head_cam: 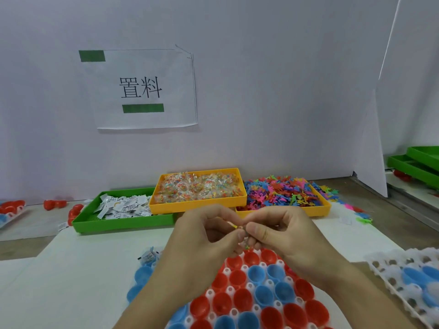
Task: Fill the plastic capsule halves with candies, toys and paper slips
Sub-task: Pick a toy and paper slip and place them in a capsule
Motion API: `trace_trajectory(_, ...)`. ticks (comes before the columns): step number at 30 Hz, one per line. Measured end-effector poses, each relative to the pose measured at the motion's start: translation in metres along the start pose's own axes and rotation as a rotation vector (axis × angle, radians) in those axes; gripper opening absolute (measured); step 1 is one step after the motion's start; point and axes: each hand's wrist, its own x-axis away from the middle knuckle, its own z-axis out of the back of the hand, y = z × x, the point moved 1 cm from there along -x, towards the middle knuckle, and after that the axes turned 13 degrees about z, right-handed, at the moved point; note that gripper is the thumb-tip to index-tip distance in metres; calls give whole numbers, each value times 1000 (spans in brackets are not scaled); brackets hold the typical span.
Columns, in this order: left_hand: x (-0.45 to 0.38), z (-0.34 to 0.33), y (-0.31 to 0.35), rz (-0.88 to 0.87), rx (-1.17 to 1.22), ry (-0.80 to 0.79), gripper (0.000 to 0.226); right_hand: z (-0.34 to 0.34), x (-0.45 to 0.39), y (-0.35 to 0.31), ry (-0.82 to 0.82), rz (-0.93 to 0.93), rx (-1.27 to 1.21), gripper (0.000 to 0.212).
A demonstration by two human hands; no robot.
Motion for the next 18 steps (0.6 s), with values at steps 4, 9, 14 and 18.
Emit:
trace_trajectory(4,7,4,-4,-23,-55,30,20,-3,4,-2,-25,-16,-15,18)
trace_trajectory(9,14,5,-2,-54,-79,75,29,-6,6,-2,-25,-2,2,18)
trace_trajectory(14,22,2,-7,-13,-2,81,31,-7,8,-3,-24,18,7,19)
trace_trajectory(18,27,4,-10,-31,-3,75,24,-8,10,-3,-30,17,16,21)
